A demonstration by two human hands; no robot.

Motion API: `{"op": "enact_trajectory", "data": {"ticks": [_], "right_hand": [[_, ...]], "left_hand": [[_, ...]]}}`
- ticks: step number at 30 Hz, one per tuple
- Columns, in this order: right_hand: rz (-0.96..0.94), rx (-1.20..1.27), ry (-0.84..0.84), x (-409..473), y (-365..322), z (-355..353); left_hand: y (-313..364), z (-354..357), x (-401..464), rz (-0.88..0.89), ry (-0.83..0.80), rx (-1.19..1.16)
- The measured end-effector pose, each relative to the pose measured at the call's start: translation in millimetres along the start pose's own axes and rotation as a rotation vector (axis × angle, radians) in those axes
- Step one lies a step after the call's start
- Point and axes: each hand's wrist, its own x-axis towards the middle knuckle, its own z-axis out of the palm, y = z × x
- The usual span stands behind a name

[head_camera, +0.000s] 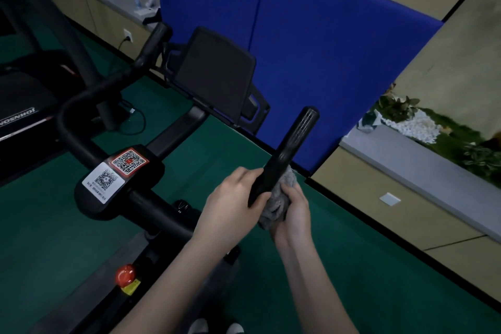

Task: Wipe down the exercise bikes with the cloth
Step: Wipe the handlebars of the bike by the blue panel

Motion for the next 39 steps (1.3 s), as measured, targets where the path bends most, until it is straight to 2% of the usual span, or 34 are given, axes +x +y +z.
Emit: {"op": "enact_trajectory", "data": {"ticks": [7, 17, 27, 29, 34, 39], "right_hand": [[0.068, -0.133, -0.12, 7.4, -6.7, -3.5], [0.222, -0.12, -0.345, 27.9, -21.1, -14.6], [0.264, -0.084, -0.403, 46.4, -29.5, -9.5], [0.222, -0.095, -0.378, 42.6, -28.7, -10.2], [0.048, -0.098, -0.09, 36.0, -29.0, -9.3], [-0.104, -0.137, -0.027, 13.0, -24.4, -13.2]], "left_hand": [[-0.5, -0.1, 0.7, -0.003, -0.02, 0.013], [0.9, 0.0, -0.1, -0.032, 0.004, 0.015], [2.9, -2.4, 1.8, -0.087, -0.002, 0.023], [3.7, -2.2, 2.9, -0.087, -0.001, 0.03], [7.3, -4.3, 8.2, -0.093, -0.012, 0.066], [12.7, -2.5, 14.5, -0.123, 0.0, 0.067]]}}
